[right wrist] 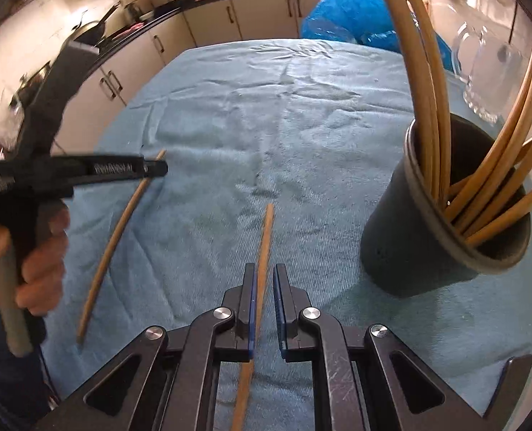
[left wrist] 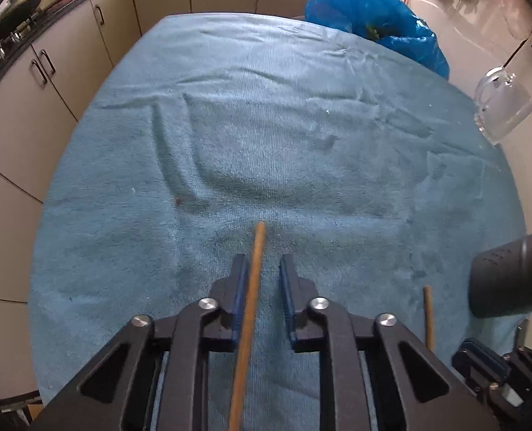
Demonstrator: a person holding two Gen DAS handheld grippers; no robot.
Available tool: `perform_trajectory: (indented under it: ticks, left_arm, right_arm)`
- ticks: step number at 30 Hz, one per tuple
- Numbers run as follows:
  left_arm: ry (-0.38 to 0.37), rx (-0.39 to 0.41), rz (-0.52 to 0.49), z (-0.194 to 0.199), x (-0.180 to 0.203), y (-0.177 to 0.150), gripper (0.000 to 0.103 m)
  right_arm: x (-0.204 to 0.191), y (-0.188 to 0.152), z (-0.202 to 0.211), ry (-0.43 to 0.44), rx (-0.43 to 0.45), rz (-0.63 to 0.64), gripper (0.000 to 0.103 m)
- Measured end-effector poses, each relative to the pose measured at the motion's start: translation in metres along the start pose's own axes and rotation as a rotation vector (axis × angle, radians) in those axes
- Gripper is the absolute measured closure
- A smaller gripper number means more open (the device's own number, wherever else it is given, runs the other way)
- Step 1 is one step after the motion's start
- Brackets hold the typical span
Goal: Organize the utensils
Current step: 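Grasp a chopstick with the left tool while the right tool grasps the other, then lift both held chopsticks upright and carry them toward the black cup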
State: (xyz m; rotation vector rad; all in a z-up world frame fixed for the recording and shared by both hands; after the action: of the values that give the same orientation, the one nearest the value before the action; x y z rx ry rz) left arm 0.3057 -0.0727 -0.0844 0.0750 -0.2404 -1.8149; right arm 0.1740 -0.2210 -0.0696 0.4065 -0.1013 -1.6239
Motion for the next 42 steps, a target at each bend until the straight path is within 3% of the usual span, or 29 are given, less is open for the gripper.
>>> perform_trajectory:
  ticks: [1,11,15,25,30,33,36,42]
  left_arm:
    - [0.011,0.001,0.002,0.000,-0.001,0.000,0.096]
    - [-0.030,-0.011,-0.017,0.004,-0.016,-0.010,0.097]
    - [-0.022,-0.012,-0.035,0.004,-0.015,-0.009,0.097]
    - [-0.049,-0.023,-0.012,0.003,-0.017,-0.006,0.097]
    - [-0.060,-0.034,0.000,0.002,-0.018,-0.004,0.097]
    - [-0.040,-0.026,-0.010,0.002,-0.015,-0.004,0.097]
    - [-0.035,-0.008,-0.010,0.004,-0.013,-0.008,0.098]
    - [-0.060,0.124,-0.007,0.054,-0.009,-0.031,0.098]
  right_arm:
    - [0.000,0.004,-0.001,0.001,0.000,-0.004,0.093]
    - [-0.014,0.034,-0.028,-0.057,-0.057,0.014,0.093]
    - [-0.014,0.037,-0.035,-0.115,-0.074,0.014,0.093]
    - [-0.012,0.038,-0.040,-0.129,-0.118,0.028,0.093]
    - [-0.017,0.043,-0.043,-0.138,-0.114,0.063,0.088]
    - [-0.020,0.043,-0.043,-0.175,-0.089,0.102,0.096]
    - [-0.020,0.041,-0.038,-0.114,-0.058,0.069,0.097]
    - [-0.030,0.028,0.028,-0.025,0.152,0.084,0.097]
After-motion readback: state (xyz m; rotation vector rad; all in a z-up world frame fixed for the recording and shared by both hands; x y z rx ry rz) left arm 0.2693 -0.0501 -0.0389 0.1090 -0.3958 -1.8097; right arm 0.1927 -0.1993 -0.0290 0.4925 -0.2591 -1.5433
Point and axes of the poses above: each gripper's, at about its wrist camera, not at the fingertips, and z roughly against the way its jaws point, x to its right, y to its top, the point moved 5 cm from there along -z, roughly the way its jaws point, and after that the axes turned 10 degrees about -x, right-handed, at the moved point
